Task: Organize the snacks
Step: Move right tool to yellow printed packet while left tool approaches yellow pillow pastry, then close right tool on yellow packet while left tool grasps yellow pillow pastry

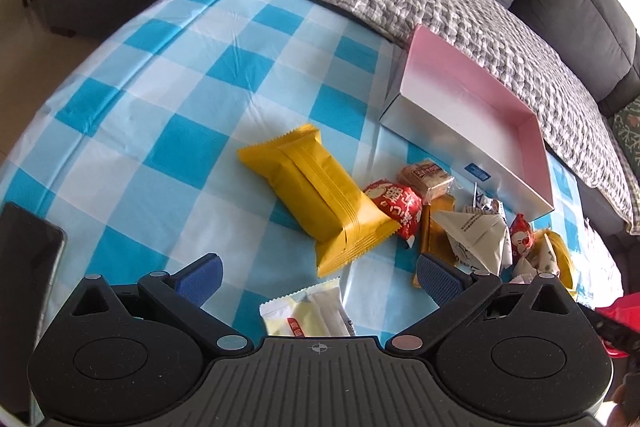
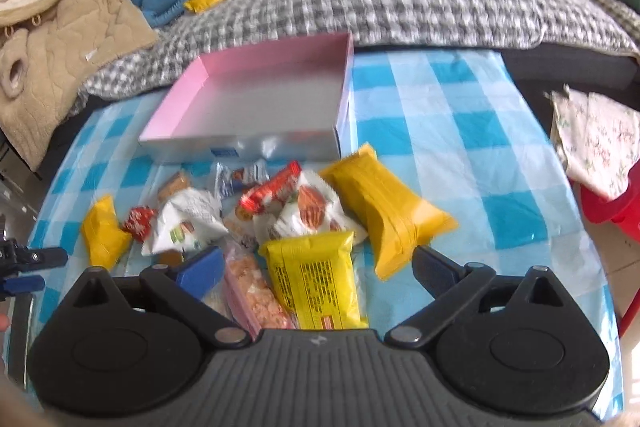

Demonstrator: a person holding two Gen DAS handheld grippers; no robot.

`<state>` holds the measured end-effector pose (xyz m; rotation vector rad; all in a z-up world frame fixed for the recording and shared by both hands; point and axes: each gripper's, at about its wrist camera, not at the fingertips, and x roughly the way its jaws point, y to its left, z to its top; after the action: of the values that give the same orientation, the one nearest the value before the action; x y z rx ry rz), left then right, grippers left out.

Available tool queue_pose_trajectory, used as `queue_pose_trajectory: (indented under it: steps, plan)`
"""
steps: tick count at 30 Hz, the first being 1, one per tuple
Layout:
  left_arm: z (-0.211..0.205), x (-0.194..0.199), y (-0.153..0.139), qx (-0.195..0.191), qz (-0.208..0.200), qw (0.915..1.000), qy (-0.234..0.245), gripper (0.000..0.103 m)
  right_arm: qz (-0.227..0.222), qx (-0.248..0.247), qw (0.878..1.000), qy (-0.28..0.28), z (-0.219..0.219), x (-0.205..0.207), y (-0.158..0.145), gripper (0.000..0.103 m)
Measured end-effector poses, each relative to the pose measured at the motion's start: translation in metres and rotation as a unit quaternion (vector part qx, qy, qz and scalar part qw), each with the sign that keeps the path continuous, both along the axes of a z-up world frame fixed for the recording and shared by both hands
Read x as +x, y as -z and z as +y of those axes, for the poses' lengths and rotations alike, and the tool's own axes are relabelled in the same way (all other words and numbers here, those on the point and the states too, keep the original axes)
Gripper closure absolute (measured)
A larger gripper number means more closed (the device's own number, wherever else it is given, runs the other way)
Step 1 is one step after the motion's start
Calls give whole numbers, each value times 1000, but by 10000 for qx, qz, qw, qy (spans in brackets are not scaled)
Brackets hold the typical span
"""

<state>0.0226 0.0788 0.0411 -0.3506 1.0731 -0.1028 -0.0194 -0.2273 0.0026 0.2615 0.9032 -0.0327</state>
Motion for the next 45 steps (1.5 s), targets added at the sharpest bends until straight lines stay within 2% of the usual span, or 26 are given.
queue_pose_trajectory:
  steps: [3,5,10,13,14,17,25,30,34,37,38,39,40,41,43,45]
  plan:
    - [2,4,5,-119,100,9998,-80,0,235,-176,9996,-51,6,6,13,23]
    - [4,6,6,-176,107,9997,-143,0,327,-242,9991,-120,7,10,20,27]
    - [7,14,13,-226,144,9993,-257,0,347,-425,9982,-240,14,19,27,31]
    - [9,20,20,-347,220,9985,-372,0,453,-526,9971,-327,16,24,33,54]
    - [10,21,23,-379,239,9982,-409,0,455,-519,9971,-320,16,24,34,56]
    - [12,25,27,-465,247,9975,-476,0,304,-548,9975,-340,18,20,29,56]
    - [8,33,35,-809,291,9950,-503,0,-316,-128,9994,-36,7,7,5,56]
    - [3,43,46,-932,354,9927,-673,0,-483,-5,9988,-13,8,5,0,56]
    - [-4,50,45,-690,186,9951,-683,1,-470,3,9988,-161,17,10,1,56]
    - [-7,52,45,-361,12,9971,-664,8,-477,25,9988,-143,15,9,2,56]
    - [-10,52,44,-236,-40,9979,-600,21,-491,45,9987,-109,13,8,1,56]
    - [-12,52,42,-115,-81,9986,-501,29,-511,75,9986,-70,11,8,1,56]
    - [-12,52,42,-147,-106,9989,-428,47,-535,112,9985,-15,9,7,0,56]
    - [-10,52,43,-253,-93,9987,-441,56,-557,146,9983,38,7,5,0,56]
    - [-6,51,43,-364,-108,9980,-499,57,-583,195,9981,81,6,5,0,56]
    - [-6,50,40,-291,-147,9984,-469,60,-602,183,9980,79,8,4,0,56]
